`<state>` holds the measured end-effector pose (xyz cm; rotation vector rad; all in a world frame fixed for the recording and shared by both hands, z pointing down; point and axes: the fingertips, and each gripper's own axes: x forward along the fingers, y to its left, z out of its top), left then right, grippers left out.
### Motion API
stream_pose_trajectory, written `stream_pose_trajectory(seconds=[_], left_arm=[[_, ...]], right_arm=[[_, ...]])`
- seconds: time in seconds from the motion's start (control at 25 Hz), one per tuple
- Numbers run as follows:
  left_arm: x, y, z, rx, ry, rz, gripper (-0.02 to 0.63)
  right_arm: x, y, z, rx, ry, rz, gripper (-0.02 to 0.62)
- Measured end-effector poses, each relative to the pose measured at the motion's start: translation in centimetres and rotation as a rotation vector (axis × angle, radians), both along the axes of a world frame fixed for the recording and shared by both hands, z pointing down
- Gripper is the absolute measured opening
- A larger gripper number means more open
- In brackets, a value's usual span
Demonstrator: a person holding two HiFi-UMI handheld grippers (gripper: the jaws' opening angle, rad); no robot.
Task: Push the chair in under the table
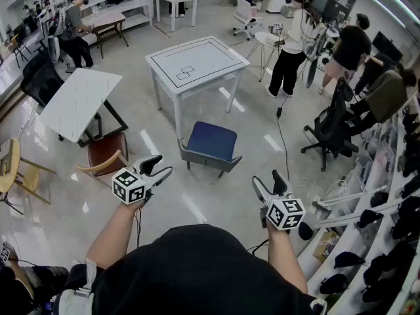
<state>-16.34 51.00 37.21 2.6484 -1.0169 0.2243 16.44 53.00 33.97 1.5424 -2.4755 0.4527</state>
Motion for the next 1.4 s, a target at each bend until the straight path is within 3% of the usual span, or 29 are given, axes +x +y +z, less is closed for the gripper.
stream_pose_trajectory(seconds=[0.52, 1.04, 1.4], left_arm=[[-4.3, -1.9, -0.5, 0.018, 0.030, 0.049, 0.357], [-2.7, -3.7, 0.3, 0.008, 0.036, 0.067, 0.357], [-0.3, -9.1, 1.0, -0.015, 0.001, 0.047, 0.357]], right_arm=[[-5.4, -1.1, -0.1, 0.012, -0.002, 0.058, 0.368], [-4.3, -2.5, 1.7, -0.020, -0.009, 0.098, 0.365], [-1.4, -8.6, 3.8, -0.044, -0.032, 0.089, 0.362]])
